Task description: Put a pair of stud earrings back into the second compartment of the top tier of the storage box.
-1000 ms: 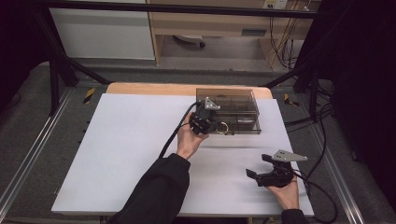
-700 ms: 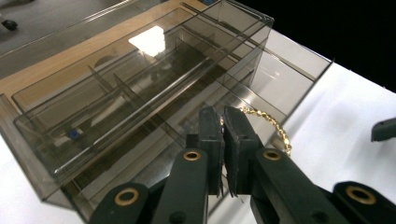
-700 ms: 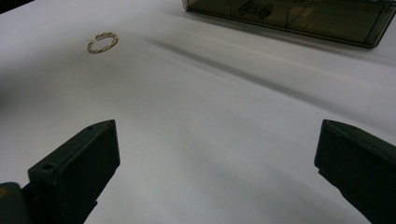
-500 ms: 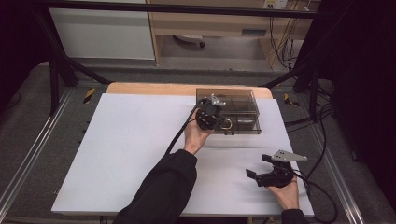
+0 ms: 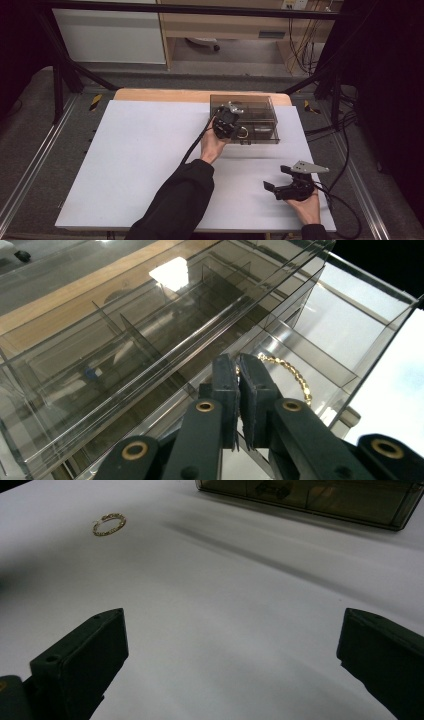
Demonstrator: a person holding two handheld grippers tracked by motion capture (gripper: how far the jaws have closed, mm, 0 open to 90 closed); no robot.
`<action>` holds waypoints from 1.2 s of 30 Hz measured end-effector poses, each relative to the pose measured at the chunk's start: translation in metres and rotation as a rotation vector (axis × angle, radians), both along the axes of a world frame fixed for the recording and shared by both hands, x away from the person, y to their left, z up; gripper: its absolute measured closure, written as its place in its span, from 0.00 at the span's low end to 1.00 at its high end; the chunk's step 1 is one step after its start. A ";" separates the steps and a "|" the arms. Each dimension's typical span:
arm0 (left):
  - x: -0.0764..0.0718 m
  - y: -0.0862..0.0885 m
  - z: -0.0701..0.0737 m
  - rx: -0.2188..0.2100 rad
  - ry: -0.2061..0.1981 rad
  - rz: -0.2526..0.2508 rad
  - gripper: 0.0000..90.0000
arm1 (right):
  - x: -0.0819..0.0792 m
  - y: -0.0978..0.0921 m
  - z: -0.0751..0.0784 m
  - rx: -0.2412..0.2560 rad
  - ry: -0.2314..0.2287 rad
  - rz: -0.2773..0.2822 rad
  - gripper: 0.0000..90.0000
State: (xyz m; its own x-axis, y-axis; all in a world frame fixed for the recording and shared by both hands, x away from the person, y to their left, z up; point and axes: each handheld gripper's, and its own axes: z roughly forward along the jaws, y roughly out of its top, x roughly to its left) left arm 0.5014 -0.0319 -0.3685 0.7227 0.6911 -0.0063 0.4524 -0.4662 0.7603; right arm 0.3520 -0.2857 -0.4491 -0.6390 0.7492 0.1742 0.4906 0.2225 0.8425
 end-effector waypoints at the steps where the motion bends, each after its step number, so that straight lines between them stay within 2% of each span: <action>1: 0.000 0.000 -0.001 0.003 0.002 -0.003 0.95 | 0.000 0.000 0.000 0.000 0.000 0.000 0.00; 7: 0.000 -0.002 -0.003 0.005 0.013 -0.014 0.94 | 0.000 0.000 0.000 0.001 -0.001 -0.001 0.00; 17: -0.013 0.010 0.014 -0.038 -0.005 -0.038 0.75 | 0.000 0.000 0.000 0.002 -0.002 -0.003 0.00; 23: -0.028 0.030 0.020 -0.061 -0.016 -0.059 0.55 | 0.000 0.000 0.000 0.004 -0.001 -0.003 0.00; 25: -0.034 0.039 0.022 -0.069 -0.031 -0.061 0.49 | 0.000 0.000 0.000 0.002 0.000 -0.004 0.00; 29: -0.043 0.057 0.025 -0.092 -0.018 -0.071 0.35 | 0.000 0.000 0.001 0.003 -0.002 -0.005 0.00; 33: -0.052 0.076 0.028 -0.095 -0.030 -0.070 0.25 | 0.000 0.000 0.001 0.002 -0.004 -0.005 0.00; 36: -0.058 0.090 0.025 -0.083 -0.035 -0.065 0.19 | 0.000 -0.001 0.001 0.000 -0.002 -0.006 0.00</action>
